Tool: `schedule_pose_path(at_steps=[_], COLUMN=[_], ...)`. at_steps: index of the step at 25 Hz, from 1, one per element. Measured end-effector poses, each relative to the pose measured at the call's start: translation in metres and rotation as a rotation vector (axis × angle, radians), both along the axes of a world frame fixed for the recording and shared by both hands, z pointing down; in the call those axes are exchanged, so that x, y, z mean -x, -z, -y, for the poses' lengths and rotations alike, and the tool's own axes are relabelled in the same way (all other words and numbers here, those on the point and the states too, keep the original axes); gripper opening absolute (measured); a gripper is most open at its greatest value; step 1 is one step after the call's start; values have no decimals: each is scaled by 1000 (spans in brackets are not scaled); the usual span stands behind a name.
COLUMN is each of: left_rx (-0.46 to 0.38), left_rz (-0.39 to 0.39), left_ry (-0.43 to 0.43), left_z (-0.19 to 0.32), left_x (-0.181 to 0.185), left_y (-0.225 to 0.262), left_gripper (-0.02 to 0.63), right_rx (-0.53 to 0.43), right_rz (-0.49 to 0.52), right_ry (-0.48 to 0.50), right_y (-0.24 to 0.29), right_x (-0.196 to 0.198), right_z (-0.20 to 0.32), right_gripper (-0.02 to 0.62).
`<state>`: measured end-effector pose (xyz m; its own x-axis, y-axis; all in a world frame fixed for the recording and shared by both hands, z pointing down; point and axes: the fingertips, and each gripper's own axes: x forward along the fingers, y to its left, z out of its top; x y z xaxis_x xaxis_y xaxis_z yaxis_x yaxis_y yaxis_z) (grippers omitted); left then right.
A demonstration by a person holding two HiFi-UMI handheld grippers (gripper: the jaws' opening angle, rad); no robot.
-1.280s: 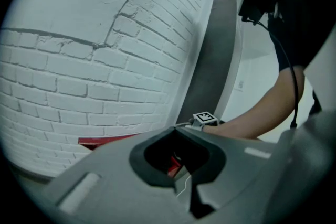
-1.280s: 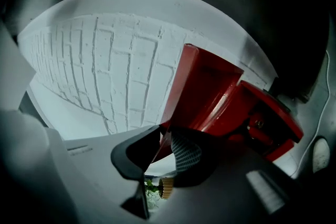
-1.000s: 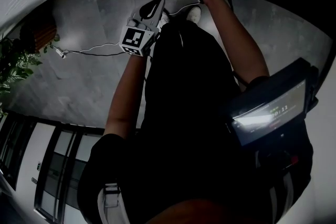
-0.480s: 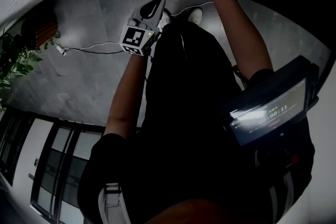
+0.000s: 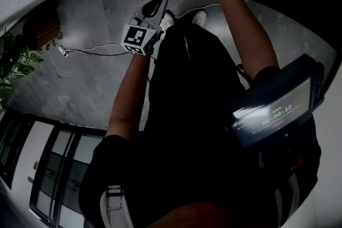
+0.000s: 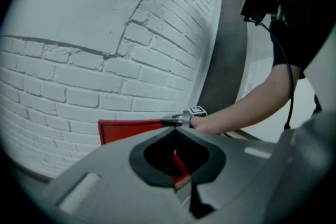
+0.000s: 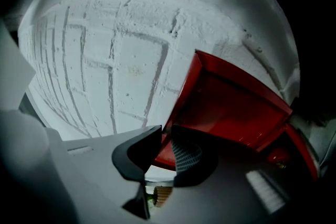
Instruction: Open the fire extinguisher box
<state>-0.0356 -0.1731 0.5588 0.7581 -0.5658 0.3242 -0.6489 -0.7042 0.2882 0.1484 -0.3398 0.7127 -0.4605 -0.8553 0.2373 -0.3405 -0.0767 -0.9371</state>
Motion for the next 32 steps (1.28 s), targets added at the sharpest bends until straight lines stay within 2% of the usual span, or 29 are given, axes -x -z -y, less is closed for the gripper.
schedule_pose_path(at_steps=[3,6,10,12,15,20,24,28,32], left_rx=[-14,-26,-32,-35,-43,-69,-96,-138,-192], left_rz=[-7,-10,-18,-21,-24,-29,-35,-57,-99], left_ry=[-3,-12,-19,-29,-44,-74,-88,-101,-148], left_z=[3,6,3,2,-3,-18,-8,-2,-21], left_x=[-1,-1,-2,-3,-3,-3,0,4,-5], left_y=[9,14,18,21,29,55,62,77,126], left_gripper=[0,0,0,0,0,0,0,0,0], right_rx=[14,24,-20,-67,-144,-341,-464,-578,-691], right_rz=[-85,-125,-152,-184,-242,-414,-539,-685,-740], right_ry=[34,74,165,229,324,425,503,546,556], right_y=[0,-1,19,38,72,150,182,213,285], right_x=[-2,2,21,35,58,91,117,135,142], right_z=[-4,-13,-35,-48,-70,-113,-129,-144,-172], right_gripper=[74,97,76,44,31,8,8,8,6])
